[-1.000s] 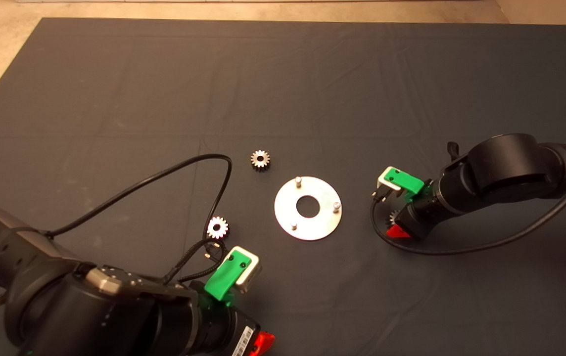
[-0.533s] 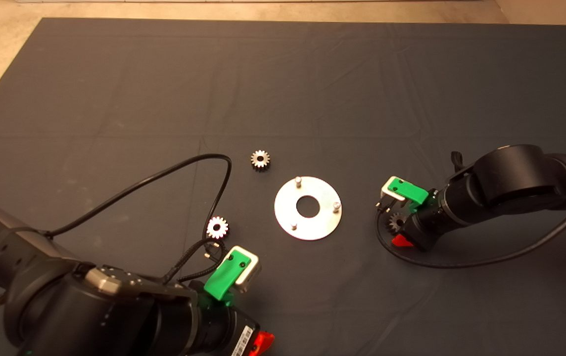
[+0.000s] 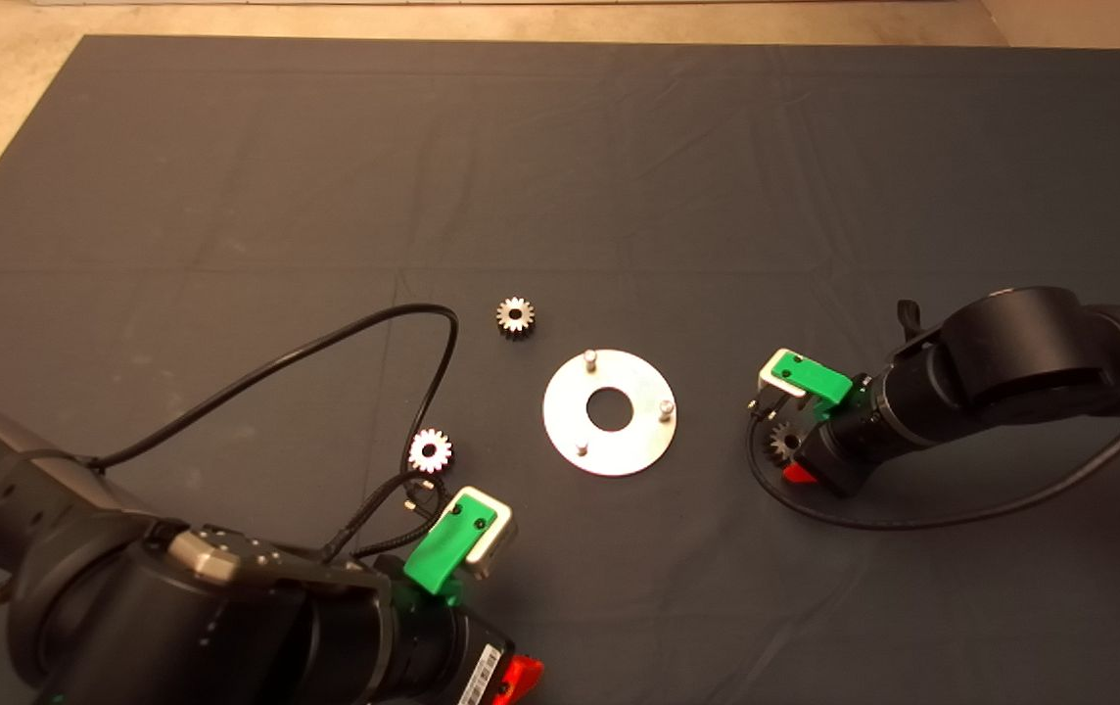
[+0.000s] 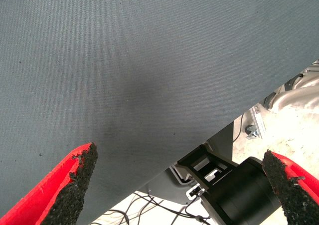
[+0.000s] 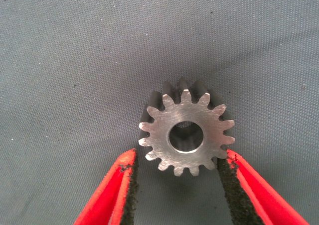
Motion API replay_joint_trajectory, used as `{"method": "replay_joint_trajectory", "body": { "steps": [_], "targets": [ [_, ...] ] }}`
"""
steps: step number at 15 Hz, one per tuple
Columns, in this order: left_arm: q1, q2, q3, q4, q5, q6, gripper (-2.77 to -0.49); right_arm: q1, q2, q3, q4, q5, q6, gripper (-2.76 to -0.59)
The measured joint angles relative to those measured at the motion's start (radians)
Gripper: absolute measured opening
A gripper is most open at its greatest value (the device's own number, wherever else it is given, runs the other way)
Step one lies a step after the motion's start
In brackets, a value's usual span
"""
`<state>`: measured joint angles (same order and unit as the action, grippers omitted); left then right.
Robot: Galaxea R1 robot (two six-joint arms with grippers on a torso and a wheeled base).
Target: Install three planetary gears onto the carrier pins
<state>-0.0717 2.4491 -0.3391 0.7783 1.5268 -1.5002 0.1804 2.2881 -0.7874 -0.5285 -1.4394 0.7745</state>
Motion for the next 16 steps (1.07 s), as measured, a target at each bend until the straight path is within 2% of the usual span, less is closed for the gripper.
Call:
{"method": "replay_joint_trajectory", "body": {
  "steps": [16],
  "targets": [
    [0.000, 0.009, 0.000, 0.001, 0.000, 0.000, -0.89, -0.006, 0.003, -0.016, -0.001, 0.010, 0.000, -2.24]
  ]
}}
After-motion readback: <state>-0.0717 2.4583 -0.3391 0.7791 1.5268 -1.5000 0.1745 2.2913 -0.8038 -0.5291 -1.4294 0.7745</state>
